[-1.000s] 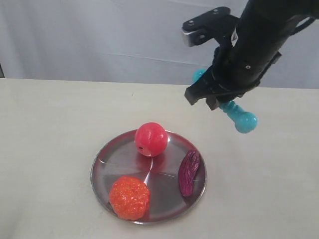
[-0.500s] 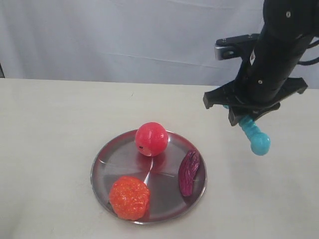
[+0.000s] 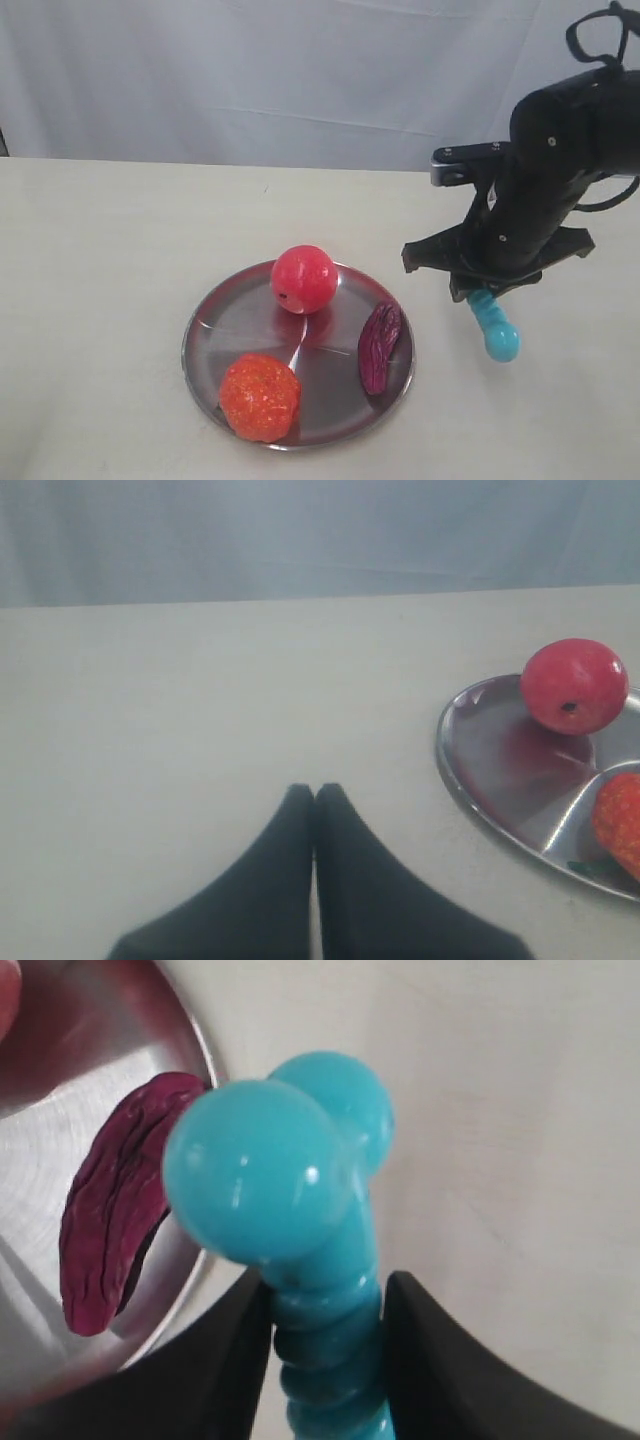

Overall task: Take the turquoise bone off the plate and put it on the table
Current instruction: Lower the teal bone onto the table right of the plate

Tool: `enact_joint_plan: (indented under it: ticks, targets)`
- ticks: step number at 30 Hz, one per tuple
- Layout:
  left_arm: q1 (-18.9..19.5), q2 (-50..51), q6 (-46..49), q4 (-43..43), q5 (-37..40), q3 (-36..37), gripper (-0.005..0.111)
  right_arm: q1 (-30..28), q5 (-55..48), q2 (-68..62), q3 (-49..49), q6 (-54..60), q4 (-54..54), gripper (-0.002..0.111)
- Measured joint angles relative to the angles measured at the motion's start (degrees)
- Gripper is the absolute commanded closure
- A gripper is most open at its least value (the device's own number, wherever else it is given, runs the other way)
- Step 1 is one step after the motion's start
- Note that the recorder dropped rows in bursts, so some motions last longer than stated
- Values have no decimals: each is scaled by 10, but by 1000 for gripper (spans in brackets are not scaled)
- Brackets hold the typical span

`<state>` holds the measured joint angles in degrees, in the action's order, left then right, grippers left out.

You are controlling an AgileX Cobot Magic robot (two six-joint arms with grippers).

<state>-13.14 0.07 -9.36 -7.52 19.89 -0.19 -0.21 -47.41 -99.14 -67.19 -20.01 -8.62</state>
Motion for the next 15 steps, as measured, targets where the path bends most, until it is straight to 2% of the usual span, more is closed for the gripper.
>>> enact_joint_plan:
  ticks: [15]
  targets:
    - [0, 0, 0, 0, 0, 0, 107, 0, 30, -84, 0, -46, -28, 109]
